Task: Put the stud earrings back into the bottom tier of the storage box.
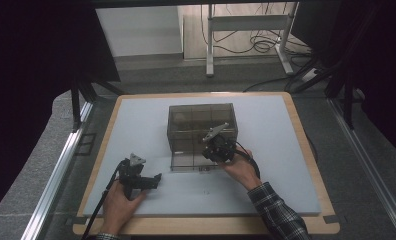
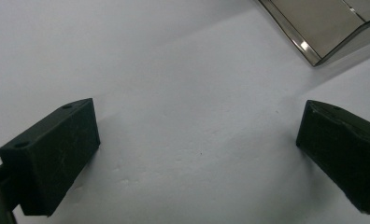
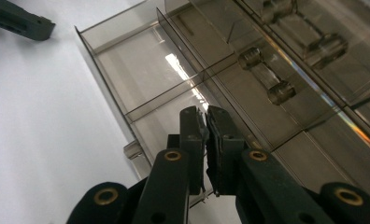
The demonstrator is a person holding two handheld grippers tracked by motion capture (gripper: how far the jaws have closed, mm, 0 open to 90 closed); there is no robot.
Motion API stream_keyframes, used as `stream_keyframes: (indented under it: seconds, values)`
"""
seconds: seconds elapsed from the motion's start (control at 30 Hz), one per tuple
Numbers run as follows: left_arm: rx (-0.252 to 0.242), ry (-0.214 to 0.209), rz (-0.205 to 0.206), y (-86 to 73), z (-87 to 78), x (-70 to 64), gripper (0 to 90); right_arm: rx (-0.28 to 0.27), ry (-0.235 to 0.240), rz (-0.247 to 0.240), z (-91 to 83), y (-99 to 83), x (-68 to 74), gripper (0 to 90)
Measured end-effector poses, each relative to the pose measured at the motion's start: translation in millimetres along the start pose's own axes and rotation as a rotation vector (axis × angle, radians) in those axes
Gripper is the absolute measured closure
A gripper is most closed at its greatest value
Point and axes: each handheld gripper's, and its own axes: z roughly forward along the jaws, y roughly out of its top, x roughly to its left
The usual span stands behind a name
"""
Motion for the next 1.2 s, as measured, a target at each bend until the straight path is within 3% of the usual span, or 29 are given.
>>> stream_keyframes:
  seconds: [0.47,1.2]
  values:
    - [0.000,0.000,0.000,0.0,0.0,0.0,0.0,0.025,0.008,0.021,14.7,-8.4,-6.9,81.2]
    - [0.000,0.000,0.000,0.0,0.0,0.0,0.0,0.037,0.018,0.003,-10.9,-8.2,1.1,77.4]
